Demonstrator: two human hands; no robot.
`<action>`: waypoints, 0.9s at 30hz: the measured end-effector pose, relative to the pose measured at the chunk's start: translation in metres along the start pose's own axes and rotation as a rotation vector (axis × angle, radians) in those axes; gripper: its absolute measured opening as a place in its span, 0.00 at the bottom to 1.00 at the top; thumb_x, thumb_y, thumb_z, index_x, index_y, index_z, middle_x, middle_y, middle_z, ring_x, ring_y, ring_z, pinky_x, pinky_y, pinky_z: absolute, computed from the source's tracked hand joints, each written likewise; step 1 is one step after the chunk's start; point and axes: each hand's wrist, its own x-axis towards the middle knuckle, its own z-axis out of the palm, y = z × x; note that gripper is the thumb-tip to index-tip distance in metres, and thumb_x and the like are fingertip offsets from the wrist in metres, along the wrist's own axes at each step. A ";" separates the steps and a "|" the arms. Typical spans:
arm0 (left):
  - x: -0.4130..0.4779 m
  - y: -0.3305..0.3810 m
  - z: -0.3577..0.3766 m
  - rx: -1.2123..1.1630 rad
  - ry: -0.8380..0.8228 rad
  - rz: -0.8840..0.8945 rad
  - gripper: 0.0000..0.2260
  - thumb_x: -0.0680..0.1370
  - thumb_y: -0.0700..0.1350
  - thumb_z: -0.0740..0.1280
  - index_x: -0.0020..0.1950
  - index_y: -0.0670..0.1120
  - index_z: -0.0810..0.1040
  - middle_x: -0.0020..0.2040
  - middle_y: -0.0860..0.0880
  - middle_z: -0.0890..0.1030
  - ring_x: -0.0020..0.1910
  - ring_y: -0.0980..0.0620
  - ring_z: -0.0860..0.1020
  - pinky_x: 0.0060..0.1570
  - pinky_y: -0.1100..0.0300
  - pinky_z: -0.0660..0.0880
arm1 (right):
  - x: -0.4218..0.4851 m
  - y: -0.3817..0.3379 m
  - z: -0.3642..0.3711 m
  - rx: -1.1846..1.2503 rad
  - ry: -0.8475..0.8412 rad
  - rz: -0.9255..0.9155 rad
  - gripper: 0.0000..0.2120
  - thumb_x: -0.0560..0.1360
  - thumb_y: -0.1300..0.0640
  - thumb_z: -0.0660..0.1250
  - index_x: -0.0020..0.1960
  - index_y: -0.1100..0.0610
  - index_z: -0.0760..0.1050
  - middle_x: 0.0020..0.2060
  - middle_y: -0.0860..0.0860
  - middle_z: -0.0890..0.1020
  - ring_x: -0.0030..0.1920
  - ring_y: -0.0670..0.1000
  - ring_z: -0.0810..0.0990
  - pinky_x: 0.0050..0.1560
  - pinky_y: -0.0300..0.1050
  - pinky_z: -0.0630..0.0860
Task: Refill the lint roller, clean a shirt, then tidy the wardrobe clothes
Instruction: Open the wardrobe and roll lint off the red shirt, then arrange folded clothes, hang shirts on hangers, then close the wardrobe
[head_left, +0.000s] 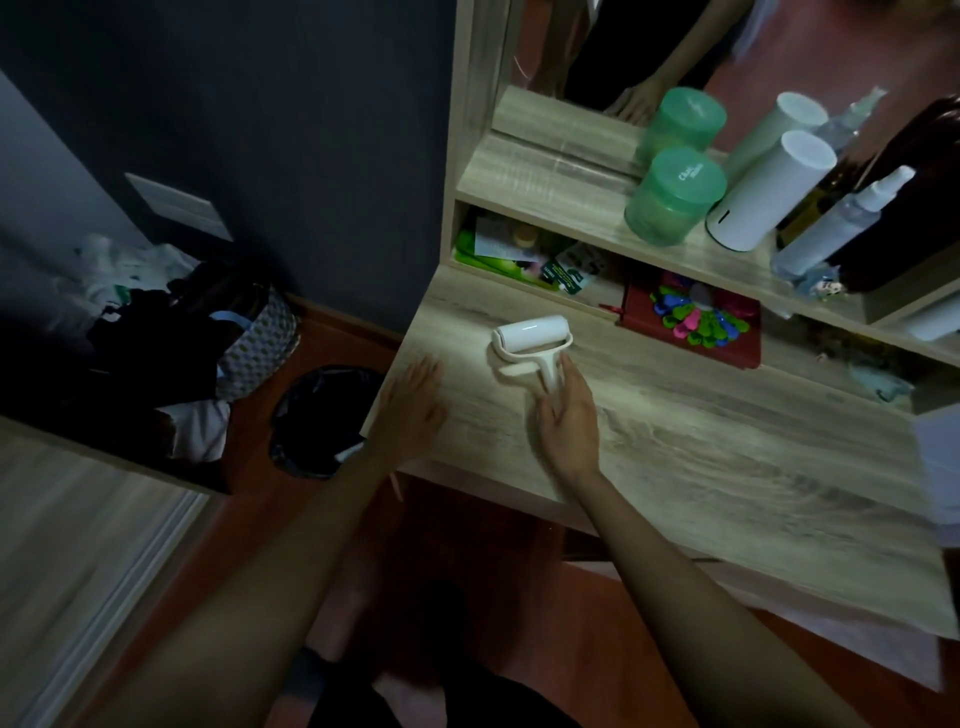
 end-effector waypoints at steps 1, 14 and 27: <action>-0.003 0.000 -0.010 -0.039 0.024 0.019 0.32 0.78 0.60 0.47 0.78 0.44 0.54 0.79 0.46 0.54 0.78 0.48 0.52 0.75 0.49 0.45 | 0.000 -0.007 0.000 0.010 -0.003 -0.012 0.25 0.80 0.53 0.60 0.75 0.57 0.60 0.73 0.53 0.66 0.73 0.51 0.63 0.72 0.51 0.63; -0.137 -0.044 -0.231 -0.096 0.619 0.025 0.15 0.81 0.42 0.63 0.68 0.46 0.75 0.66 0.47 0.77 0.66 0.50 0.74 0.68 0.55 0.67 | 0.021 -0.243 0.060 0.397 -0.188 -0.442 0.15 0.79 0.54 0.60 0.64 0.56 0.74 0.60 0.51 0.77 0.62 0.50 0.75 0.63 0.55 0.72; -0.387 -0.119 -0.466 0.169 1.189 -0.162 0.18 0.79 0.46 0.61 0.69 0.48 0.73 0.68 0.53 0.73 0.68 0.58 0.69 0.72 0.52 0.60 | -0.094 -0.609 0.155 0.808 -0.412 -1.011 0.15 0.79 0.57 0.61 0.64 0.57 0.74 0.61 0.51 0.77 0.61 0.49 0.76 0.63 0.51 0.73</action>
